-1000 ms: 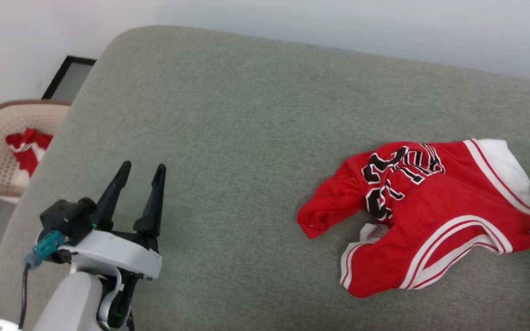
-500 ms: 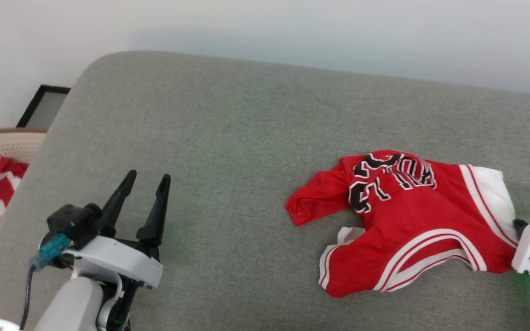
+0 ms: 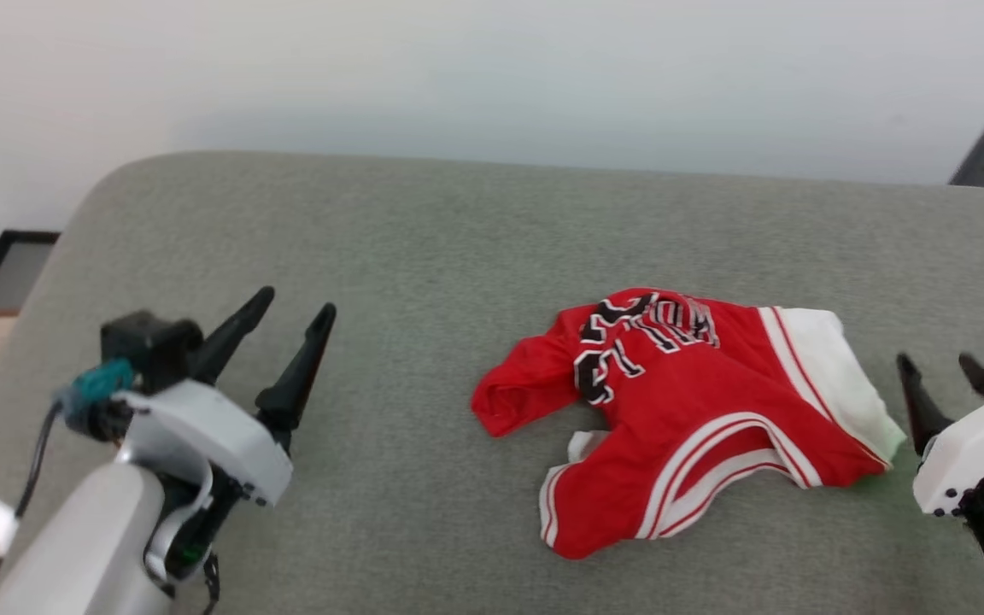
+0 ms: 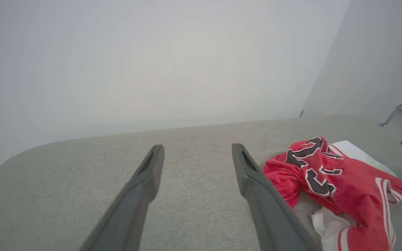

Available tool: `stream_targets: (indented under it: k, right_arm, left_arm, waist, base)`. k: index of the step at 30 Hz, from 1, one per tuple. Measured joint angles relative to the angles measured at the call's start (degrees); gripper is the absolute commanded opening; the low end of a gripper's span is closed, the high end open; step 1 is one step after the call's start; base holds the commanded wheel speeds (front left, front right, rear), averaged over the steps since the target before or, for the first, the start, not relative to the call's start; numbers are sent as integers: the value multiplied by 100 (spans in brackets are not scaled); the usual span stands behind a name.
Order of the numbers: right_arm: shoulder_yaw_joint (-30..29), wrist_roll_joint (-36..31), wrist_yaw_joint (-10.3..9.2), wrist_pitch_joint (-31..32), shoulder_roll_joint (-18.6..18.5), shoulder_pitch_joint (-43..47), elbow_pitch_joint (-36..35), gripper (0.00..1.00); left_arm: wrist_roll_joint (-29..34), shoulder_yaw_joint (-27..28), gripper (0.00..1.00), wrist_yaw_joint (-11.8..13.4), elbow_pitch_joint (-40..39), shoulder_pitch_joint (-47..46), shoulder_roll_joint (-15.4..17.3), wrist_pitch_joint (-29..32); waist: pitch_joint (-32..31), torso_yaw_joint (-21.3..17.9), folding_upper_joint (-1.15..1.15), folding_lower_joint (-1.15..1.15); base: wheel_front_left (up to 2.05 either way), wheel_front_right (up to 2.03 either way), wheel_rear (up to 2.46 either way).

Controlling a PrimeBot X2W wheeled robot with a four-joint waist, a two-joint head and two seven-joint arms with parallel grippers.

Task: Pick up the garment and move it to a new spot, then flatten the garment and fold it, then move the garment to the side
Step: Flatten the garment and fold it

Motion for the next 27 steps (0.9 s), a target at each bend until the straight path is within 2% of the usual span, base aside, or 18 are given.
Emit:
stream_targets:
  k: [5,12,15,21,27]
  right_arm:
    - [-176,-427,-1,-542,342,430,-979,100]
    - [-179,-856,0,-1160,788,799,-1742,100]
    - [-165,-902,0,-1321,947,858,-1863,100]
    - [-147,-949,-1,-1437,1092,815,-1931,100]
    - [-131,-946,0,-1588,1178,649,-1990,100]
  left_arm:
    - [-399,-353,100,0,-65,-469,212,806]
    - [-936,-1043,100,-1,105,-1113,352,2054]
    - [-1311,-1295,100,-1,298,-1338,324,2570]
    - [-1383,-1897,100,-3,775,-1717,404,3357]
    - [-1270,-2342,100,-3,1389,-1886,458,3618]
  waist:
    - [-56,-280,0,0]
    - [-37,-744,0,0]
    - [16,-956,0,1]
    - [195,-1375,0,0]
    - [466,-1719,0,1]
  base:
    - [0,0,0]
    - [0,0,0]
    - [0,0,0]
    - [0,0,0]
    - [0,0,0]
